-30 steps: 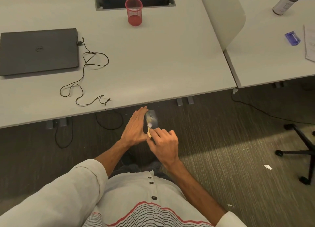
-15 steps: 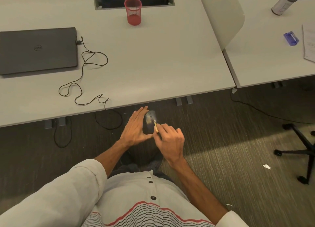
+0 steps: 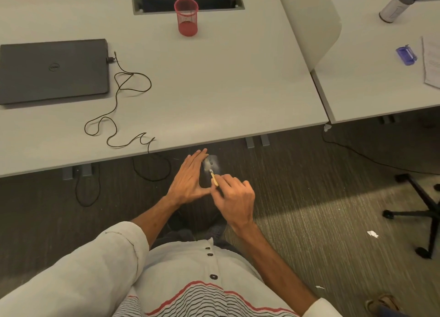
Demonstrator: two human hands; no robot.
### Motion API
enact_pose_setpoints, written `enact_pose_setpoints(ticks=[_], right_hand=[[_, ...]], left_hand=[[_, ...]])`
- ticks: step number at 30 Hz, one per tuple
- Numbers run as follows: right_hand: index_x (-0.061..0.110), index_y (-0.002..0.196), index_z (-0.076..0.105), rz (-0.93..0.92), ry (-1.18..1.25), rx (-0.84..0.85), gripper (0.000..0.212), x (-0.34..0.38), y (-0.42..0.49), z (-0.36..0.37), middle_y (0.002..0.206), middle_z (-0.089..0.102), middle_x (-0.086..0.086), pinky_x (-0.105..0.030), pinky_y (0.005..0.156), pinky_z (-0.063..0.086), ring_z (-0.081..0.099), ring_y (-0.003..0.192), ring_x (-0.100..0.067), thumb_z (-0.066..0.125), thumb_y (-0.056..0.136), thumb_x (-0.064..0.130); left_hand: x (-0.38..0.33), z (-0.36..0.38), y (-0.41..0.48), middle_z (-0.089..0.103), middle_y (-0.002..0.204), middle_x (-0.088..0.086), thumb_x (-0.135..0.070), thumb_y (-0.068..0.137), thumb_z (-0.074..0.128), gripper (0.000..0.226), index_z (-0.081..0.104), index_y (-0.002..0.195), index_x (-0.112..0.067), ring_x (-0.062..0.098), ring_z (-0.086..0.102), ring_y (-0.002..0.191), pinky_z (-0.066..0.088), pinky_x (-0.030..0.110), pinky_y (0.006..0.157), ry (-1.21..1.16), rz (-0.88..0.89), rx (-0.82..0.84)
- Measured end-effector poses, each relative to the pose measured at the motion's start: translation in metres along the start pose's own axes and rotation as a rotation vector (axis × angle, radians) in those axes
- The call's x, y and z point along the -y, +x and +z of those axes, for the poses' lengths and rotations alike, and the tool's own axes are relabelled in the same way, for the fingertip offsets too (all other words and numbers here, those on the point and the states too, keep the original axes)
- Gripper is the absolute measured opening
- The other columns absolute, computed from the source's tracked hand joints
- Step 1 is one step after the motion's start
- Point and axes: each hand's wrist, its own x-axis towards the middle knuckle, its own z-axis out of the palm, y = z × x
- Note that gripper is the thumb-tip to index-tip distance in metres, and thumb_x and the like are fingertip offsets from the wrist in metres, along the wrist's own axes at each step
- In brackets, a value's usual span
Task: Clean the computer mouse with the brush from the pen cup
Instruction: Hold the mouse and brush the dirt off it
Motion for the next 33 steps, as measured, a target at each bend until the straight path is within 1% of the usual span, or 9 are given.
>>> enact_pose_setpoints(ticks=[4,7,10,13,15,19,22,30,33], right_hand=[[0.016,0.11,0.081,0.061,-0.004,-0.025,0.023,-0.013,0.007,-0.003,0.093,0.078,0.003,-0.03,0.059,0.045,0.066,0.07,-0.011,0.068,0.104,0.033],[0.017,0.111,0.081,0.007,-0.027,0.024,0.022,-0.01,0.007,0.002,0.095,0.078,0.004,-0.029,0.061,0.043,0.066,0.072,-0.011,0.068,0.104,0.034],[0.017,0.112,0.08,-0.058,-0.016,0.068,0.022,-0.001,0.003,0.008,0.096,0.078,0.003,-0.031,0.061,0.047,0.068,0.074,-0.012,0.071,0.102,0.034],[0.017,0.11,0.082,-0.094,0.021,0.071,0.028,0.008,0.001,0.012,0.095,0.08,0.002,-0.031,0.063,0.05,0.071,0.075,-0.012,0.067,0.102,0.038],[0.017,0.108,0.083,-0.112,0.035,0.072,0.03,0.012,0.0,0.013,0.094,0.08,0.002,-0.03,0.064,0.048,0.071,0.075,-0.013,0.064,0.104,0.039],[0.019,0.11,0.082,-0.081,0.0,0.041,0.027,0.005,0.004,0.01,0.095,0.079,0.004,-0.03,0.067,0.04,0.068,0.075,-0.011,0.064,0.106,0.038],[0.019,0.112,0.08,-0.033,-0.041,0.008,0.025,-0.005,0.012,0.008,0.095,0.078,0.005,-0.029,0.068,0.035,0.066,0.074,-0.011,0.063,0.107,0.036],[0.018,0.11,0.081,-0.112,-0.017,0.065,0.031,0.001,0.011,0.017,0.096,0.079,0.002,-0.033,0.067,0.045,0.069,0.076,-0.012,0.058,0.105,0.039],[0.019,0.108,0.082,-0.138,0.031,0.077,0.029,0.006,0.009,0.018,0.095,0.08,0.002,-0.032,0.066,0.047,0.07,0.077,-0.012,0.062,0.105,0.041]], left_hand=[[0.0,0.001,0.0,0.008,0.182,0.003,-0.067,0.086,0.079,0.121,0.012,0.171,-0.013,0.019,0.005,0.17,0.004,0.047,0.139,0.024,0.0,0.005],[-0.001,0.003,-0.001,0.008,0.182,0.003,-0.064,0.088,0.078,0.119,0.011,0.172,-0.013,0.019,0.004,0.17,0.004,0.047,0.139,0.021,0.01,0.007],[-0.002,0.004,-0.001,0.009,0.182,0.003,-0.059,0.09,0.078,0.114,0.011,0.171,-0.013,0.019,0.003,0.17,0.004,0.049,0.139,-0.001,0.007,0.006],[0.001,0.003,-0.001,0.009,0.181,0.004,-0.063,0.09,0.076,0.116,0.012,0.171,-0.011,0.02,0.003,0.17,0.002,0.049,0.139,-0.014,-0.001,0.017],[0.002,0.002,-0.002,0.009,0.181,0.004,-0.067,0.087,0.07,0.116,0.013,0.171,-0.011,0.02,0.003,0.17,0.001,0.049,0.139,-0.017,-0.005,0.021],[0.003,0.002,-0.002,0.01,0.181,0.003,-0.056,0.089,0.081,0.115,0.013,0.171,-0.013,0.019,0.004,0.17,0.003,0.049,0.139,-0.024,-0.018,0.0],[0.003,0.003,-0.002,0.01,0.182,0.003,-0.057,0.088,0.081,0.116,0.013,0.171,-0.013,0.019,0.005,0.17,0.004,0.048,0.139,-0.021,-0.019,-0.007],[0.002,0.005,-0.003,0.009,0.181,0.004,-0.051,0.09,0.082,0.114,0.012,0.171,-0.012,0.019,0.003,0.17,0.002,0.049,0.139,-0.055,-0.024,0.014],[0.004,0.004,-0.003,0.007,0.182,0.004,-0.056,0.091,0.079,0.114,0.011,0.171,-0.012,0.02,0.002,0.17,0.0,0.05,0.139,-0.069,-0.023,0.034]])
